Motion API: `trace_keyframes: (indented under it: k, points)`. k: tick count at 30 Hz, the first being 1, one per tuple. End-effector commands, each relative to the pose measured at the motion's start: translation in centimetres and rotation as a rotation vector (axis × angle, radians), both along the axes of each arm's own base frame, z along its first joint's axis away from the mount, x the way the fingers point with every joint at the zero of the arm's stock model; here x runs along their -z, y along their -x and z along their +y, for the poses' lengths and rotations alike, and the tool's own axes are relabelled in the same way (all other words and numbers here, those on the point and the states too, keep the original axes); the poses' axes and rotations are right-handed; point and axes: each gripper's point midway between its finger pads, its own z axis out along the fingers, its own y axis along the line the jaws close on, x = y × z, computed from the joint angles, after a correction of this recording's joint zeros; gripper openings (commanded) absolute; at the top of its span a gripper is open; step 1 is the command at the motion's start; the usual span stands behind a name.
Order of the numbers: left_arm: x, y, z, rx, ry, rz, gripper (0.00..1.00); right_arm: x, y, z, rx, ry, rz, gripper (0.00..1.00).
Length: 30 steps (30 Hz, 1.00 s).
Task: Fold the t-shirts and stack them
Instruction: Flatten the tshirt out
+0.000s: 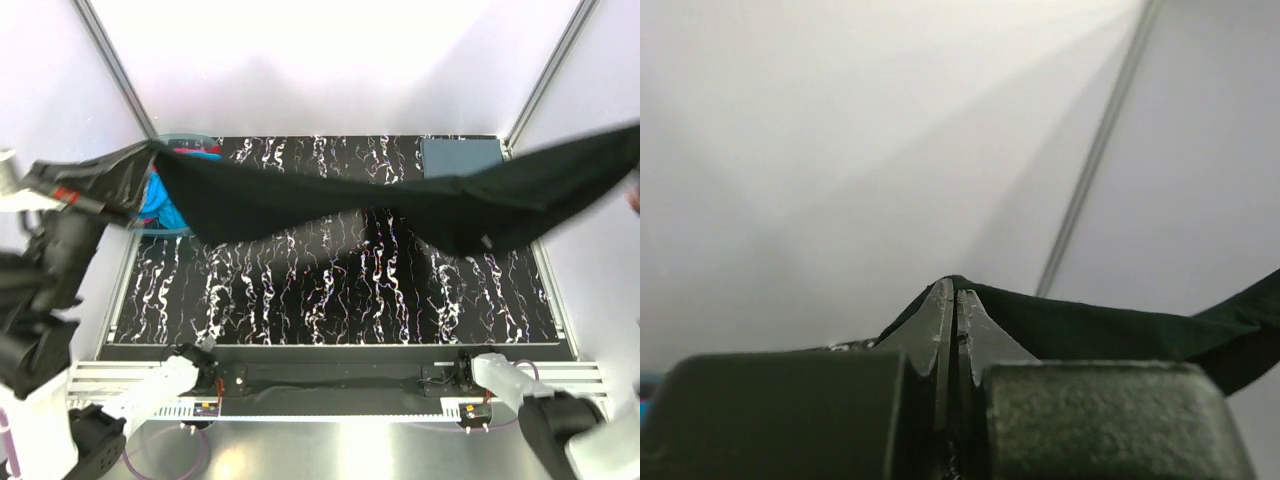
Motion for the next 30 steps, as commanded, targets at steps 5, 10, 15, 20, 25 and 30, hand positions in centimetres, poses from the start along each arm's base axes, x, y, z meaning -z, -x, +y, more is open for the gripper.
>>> trace_keyframes:
  k: [5,10,15,20,25,30]
  points:
    - [-2.7,4.6,0.0,0.111,0.059,-0.118,0.0,-2.6,5.1,-0.4,-0.016,-0.028,-0.144,0.0]
    - [-1.3,1.2,-0.5,0.052,0.014,-0.062,0.0,-3.2,0.0,-0.9,0.065,0.035,-0.077,0.0]
    - [6.3,-10.6,-2.2,-0.144,-0.154,0.175,0.0,1.0,-14.8,-1.1,0.185,0.15,0.177,0.0]
    - [16.1,-19.5,-1.9,-0.289,-0.311,0.392,0.0,8.3,-28.9,2.5,0.068,0.253,0.348,0.0]
    - [24.9,-25.9,-0.7,-0.353,-0.411,0.544,0.0,18.2,-39.6,3.3,0.075,0.251,0.51,0.0]
    - [32.5,-31.3,2.0,-0.414,-0.514,0.698,0.0,29.0,-47.9,5.2,-0.028,0.255,0.619,0.0]
